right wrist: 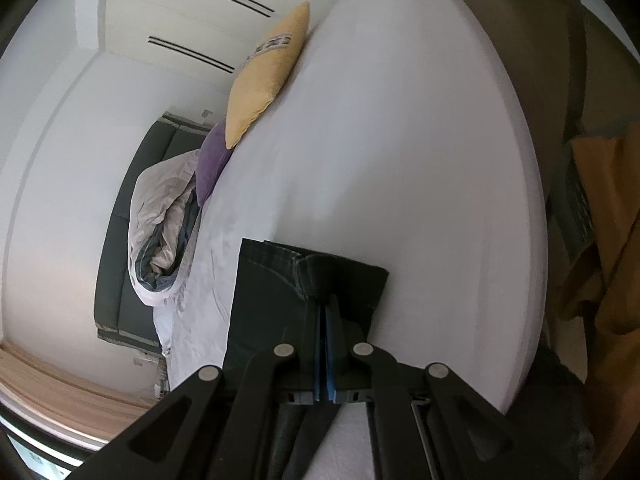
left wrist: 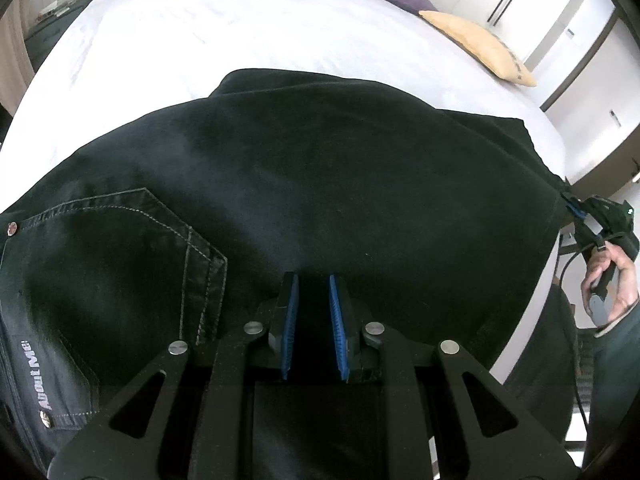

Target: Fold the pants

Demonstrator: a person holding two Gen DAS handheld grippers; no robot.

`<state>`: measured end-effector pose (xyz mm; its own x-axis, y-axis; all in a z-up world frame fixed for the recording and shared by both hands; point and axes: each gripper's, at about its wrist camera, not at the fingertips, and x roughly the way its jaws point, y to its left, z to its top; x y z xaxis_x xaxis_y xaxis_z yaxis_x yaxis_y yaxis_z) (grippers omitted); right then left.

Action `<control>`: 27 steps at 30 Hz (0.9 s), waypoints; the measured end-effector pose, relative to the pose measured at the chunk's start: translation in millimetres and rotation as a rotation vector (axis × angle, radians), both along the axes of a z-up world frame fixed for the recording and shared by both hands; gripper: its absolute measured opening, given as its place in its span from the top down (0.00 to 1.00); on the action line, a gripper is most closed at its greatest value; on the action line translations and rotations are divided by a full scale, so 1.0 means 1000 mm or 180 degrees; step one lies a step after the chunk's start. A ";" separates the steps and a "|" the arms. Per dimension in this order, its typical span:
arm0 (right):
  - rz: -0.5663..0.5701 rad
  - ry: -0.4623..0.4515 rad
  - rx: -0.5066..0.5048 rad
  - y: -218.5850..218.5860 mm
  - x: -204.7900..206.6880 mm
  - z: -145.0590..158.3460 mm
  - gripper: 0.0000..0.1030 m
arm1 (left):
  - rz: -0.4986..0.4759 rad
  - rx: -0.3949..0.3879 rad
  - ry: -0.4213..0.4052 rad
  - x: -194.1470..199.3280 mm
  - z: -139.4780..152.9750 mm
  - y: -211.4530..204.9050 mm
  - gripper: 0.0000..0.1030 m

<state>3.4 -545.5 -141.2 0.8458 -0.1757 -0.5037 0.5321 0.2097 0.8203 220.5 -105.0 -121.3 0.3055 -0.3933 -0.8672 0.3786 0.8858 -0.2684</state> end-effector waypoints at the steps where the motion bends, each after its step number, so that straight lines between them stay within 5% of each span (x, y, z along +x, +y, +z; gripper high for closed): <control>1: -0.0017 -0.0008 0.0058 0.000 -0.002 -0.002 0.98 | -0.0011 0.0001 -0.0005 0.001 0.000 0.002 0.85; 18: -0.0006 0.0157 0.0145 -0.003 -0.010 -0.026 1.00 | -0.0042 -0.0087 -0.0085 0.000 -0.008 0.008 0.85; 20: 0.0059 0.0155 0.0234 -0.008 -0.014 -0.021 0.93 | -0.0040 -0.0084 -0.0088 -0.001 -0.007 0.009 0.85; 21: 0.0023 0.0390 0.0114 -0.008 -0.018 -0.009 0.80 | -0.0025 -0.0080 -0.0086 -0.001 -0.006 0.010 0.85; 23: -0.0038 0.0673 -0.0316 -0.004 -0.024 0.024 0.80 | 0.0011 -0.0088 -0.0093 -0.003 -0.003 0.011 0.85; 27: 0.0625 0.0479 -0.1115 0.026 0.005 0.082 0.80 | -0.0032 -0.0197 -0.0293 -0.012 0.009 0.010 0.85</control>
<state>8.7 -519.6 -58.7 0.8019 -0.2010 -0.5627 0.5626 0.5712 0.5977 209.0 -94.6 -112.3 0.3783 -0.4488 -0.8096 0.4130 0.8646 -0.2862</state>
